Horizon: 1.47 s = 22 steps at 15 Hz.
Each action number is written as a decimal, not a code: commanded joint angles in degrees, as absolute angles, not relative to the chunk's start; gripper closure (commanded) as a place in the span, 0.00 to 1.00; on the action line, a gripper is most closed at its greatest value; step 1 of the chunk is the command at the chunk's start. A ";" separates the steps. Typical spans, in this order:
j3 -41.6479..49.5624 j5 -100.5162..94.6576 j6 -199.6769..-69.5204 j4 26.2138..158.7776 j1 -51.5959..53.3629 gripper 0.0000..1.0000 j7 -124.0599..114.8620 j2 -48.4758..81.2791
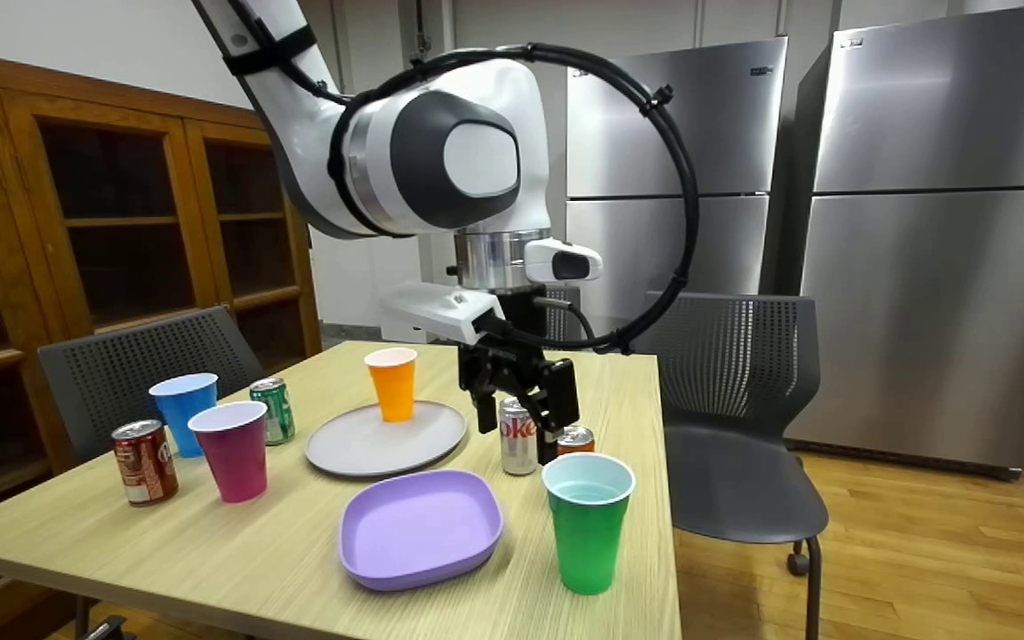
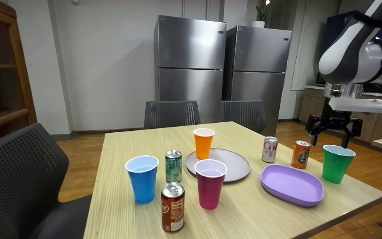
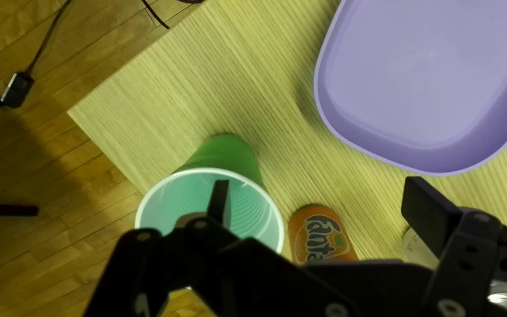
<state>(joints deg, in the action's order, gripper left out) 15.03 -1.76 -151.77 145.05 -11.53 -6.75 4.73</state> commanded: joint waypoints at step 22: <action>12.16 4.23 -150.07 132.02 -13.76 0.00 -2.91 17.96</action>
